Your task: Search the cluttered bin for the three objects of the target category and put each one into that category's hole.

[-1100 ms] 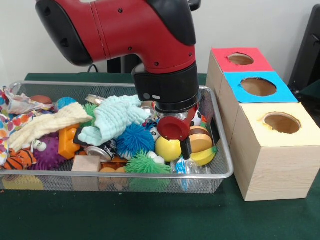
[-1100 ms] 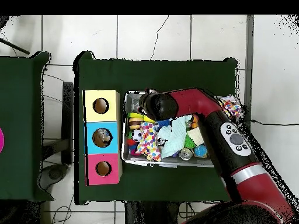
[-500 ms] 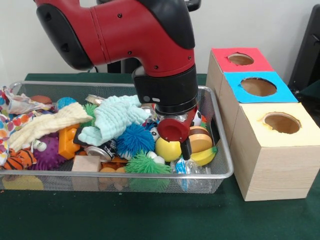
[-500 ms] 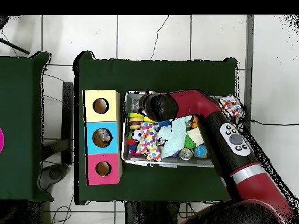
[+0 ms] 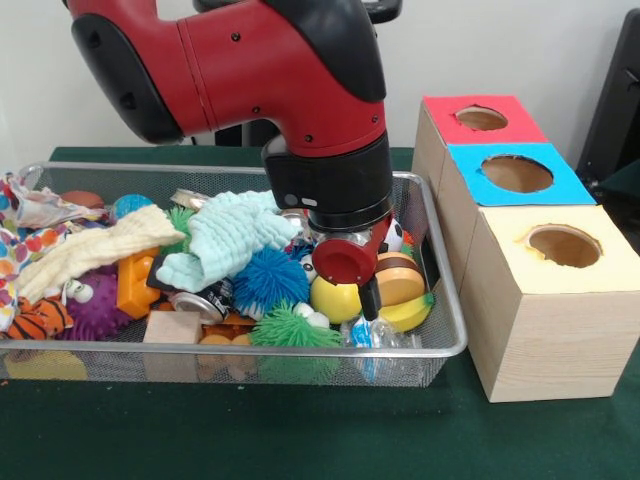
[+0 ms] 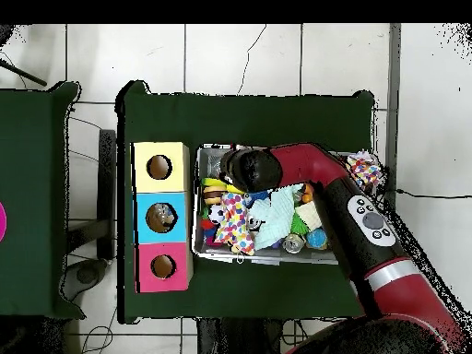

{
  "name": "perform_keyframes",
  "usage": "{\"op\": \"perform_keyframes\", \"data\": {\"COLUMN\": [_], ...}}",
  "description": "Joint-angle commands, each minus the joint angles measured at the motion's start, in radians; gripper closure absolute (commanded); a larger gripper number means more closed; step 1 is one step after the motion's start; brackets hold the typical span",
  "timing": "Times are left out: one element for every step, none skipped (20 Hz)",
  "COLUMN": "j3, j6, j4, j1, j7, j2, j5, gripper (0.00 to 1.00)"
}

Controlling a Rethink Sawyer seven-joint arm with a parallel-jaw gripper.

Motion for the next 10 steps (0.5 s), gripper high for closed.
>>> {"op": "perform_keyframes", "data": {"j3": [-0.049, -0.05, -0.052, -0.053, -0.054, -0.053, -0.053, -0.05, -0.049, -0.048], "j6": [0.002, 0.0, -0.001, -0.004, -0.007, -0.001, 0.006, 0.025, 0.041, 0.031], "j4": [0.001, 0.0, 0.001, 0.001, 0.001, -0.002, -0.006, -0.014, -0.025, -0.032], "j1": [-0.007, -0.006, -0.004, -0.003, -0.003, -0.002, -0.001, -0.001, 0.0, -0.001], "j7": [0.003, 0.005, 0.008, 0.01, 0.012, 0.011, 0.009, -0.001, -0.011, -0.014], "j2": [0.038, 0.038, 0.038, 0.039, 0.039, 0.037, 0.035, 0.033, 0.037, 0.05], "j5": [-0.019, -0.021, -0.021, -0.023, -0.024, -0.022, -0.02, -0.013, -0.008, -0.011], "gripper": [1.0, 1.0, 1.0, 1.0, 1.0, 1.0, 1.0, 1.0, 1.0, 1.0]}}
